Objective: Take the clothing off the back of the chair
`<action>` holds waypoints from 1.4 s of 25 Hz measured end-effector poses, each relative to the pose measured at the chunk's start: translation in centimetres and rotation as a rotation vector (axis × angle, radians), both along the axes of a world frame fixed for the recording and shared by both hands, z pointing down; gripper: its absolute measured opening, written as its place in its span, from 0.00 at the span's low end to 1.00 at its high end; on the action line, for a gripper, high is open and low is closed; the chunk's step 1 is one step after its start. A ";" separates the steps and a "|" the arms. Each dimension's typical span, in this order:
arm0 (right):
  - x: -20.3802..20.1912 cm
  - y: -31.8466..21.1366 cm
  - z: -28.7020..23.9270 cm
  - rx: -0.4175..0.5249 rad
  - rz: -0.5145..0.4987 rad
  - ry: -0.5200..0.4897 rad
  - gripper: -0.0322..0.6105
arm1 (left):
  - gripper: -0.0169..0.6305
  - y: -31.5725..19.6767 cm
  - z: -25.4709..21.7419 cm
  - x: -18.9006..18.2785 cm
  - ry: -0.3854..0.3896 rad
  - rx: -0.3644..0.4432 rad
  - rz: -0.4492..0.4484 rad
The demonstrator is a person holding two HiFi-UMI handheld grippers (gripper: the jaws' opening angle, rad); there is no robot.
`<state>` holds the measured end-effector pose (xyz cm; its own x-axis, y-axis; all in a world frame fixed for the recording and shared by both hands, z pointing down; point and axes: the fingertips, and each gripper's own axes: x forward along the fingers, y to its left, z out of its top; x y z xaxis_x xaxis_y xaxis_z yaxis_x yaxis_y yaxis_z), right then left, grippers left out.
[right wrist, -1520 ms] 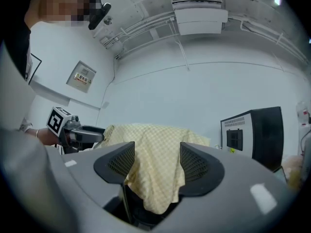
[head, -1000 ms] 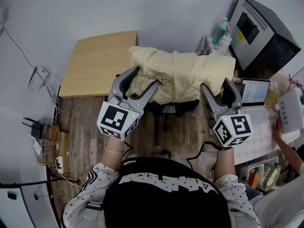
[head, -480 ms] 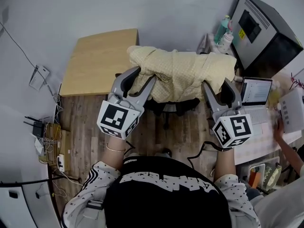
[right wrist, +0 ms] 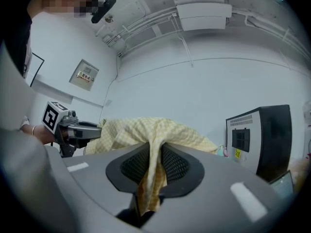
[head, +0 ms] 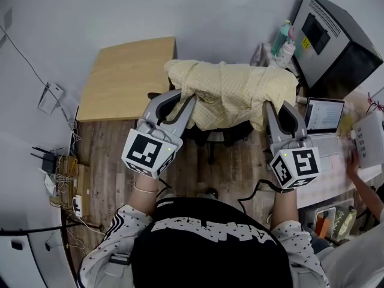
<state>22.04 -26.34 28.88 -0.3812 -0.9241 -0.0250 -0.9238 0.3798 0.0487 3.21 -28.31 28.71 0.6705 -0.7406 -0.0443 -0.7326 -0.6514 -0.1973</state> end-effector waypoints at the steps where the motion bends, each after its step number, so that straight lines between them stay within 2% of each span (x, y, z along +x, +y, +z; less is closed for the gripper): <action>1: 0.0 0.0 -0.1 0.002 0.001 -0.003 0.17 | 0.10 0.1 -0.1 0.1 -0.005 0.001 0.006; 10: -0.3 0.8 -1.1 0.008 0.016 0.032 0.12 | 0.07 1.1 -1.5 0.3 -0.019 0.028 0.046; 35: -0.6 2.7 -4.5 0.087 0.014 0.046 0.12 | 0.07 3.2 -5.4 0.0 -0.012 0.114 0.068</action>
<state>21.40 -23.61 24.38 -0.3712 -0.9243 -0.0886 -0.9249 0.3596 0.1235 3.26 -25.15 23.35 0.7200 -0.6839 -0.1178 -0.6847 -0.6723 -0.2814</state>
